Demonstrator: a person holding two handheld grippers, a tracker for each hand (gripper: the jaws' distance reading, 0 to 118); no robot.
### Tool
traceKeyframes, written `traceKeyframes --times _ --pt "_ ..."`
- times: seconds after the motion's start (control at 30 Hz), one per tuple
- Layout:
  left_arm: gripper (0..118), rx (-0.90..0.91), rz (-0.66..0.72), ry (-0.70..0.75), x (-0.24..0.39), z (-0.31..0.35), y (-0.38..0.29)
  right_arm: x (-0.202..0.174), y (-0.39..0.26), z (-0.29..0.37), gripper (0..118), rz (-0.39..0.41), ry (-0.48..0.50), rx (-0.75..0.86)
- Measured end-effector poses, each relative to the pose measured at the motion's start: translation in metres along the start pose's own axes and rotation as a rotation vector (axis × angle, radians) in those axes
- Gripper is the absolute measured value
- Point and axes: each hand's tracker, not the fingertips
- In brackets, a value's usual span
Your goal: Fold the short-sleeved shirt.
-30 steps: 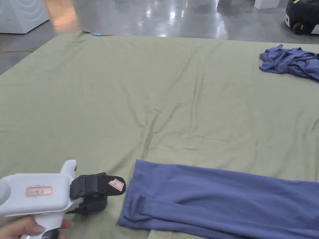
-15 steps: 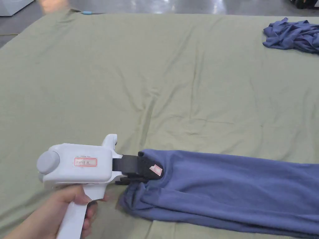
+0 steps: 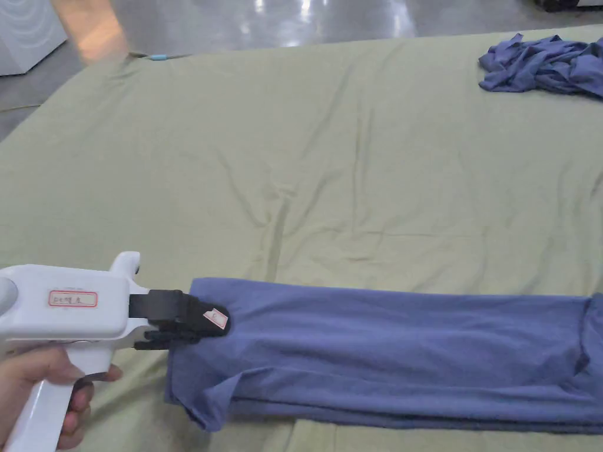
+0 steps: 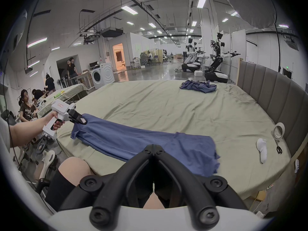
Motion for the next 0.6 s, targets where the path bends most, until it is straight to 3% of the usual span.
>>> traceKeyframes --times 0.17,0.27,0.6 --pt "4 -0.054 0.097 0.225 0.000 0.037 0.013 -0.001 -0.003 0.006 2 0.011 0.013 0.020" --pt "4 -0.026 0.053 0.232 0.048 0.039 0.013 0.005 -0.010 0.008 2 0.010 0.025 0.037" --pt "4 -0.165 -0.062 0.266 0.186 -0.093 -0.006 0.027 -0.034 0.019 2 -0.050 0.093 0.091"
